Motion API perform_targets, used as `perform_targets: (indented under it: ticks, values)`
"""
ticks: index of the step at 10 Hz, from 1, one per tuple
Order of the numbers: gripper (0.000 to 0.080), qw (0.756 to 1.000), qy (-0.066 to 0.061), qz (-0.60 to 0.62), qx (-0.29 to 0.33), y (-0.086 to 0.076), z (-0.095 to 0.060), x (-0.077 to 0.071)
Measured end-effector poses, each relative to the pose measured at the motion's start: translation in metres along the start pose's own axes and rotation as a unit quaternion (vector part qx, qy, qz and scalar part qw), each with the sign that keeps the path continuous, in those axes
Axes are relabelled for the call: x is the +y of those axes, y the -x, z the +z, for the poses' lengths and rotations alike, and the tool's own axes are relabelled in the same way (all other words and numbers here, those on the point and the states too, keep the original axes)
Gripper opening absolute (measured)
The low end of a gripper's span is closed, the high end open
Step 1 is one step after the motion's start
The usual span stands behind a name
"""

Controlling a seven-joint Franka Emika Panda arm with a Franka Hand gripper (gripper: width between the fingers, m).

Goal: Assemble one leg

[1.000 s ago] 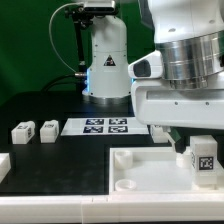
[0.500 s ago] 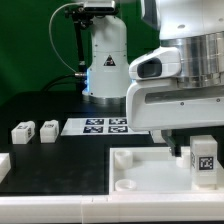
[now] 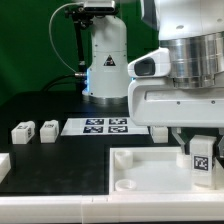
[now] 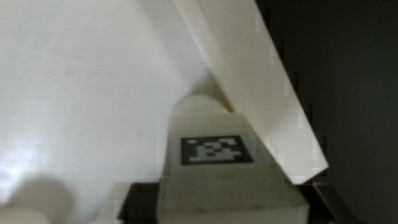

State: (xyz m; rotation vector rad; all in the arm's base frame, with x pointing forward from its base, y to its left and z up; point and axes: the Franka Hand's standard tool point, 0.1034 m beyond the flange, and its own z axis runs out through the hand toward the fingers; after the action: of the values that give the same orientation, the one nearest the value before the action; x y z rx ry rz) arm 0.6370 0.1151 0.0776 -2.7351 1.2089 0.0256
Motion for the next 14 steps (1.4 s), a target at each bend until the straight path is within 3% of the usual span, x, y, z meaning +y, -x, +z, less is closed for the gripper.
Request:
perform_targets:
  ticks: [1, 4, 6, 7, 9, 12, 14]
  values:
    - [0.0294, 0.994, -0.003, 0.114, -0.005, -0.0004, 0.0002, -0.0002]
    - [0.0294, 0.934, -0.015, 0.356, -0.027, 0.0007, 0.0022, -0.0023]
    - [0.0294, 0.937, -0.015, 0.347, -0.027, 0.0016, 0.0024, -0.0027]
    - [0.0294, 0.951, -0.014, 0.309, -0.026, 0.0021, 0.0023, -0.0028]
    - [0.0578, 0.992, -0.010, 0.125, -0.019, 0.0032, 0.0015, -0.0036]
    - [0.0647, 0.999, -0.011, -0.028, -0.017, 0.0020, 0.0021, -0.0013]
    - [0.0649, 0.975, 0.010, -0.223, -0.005, -0.0004, 0.0068, 0.0049]
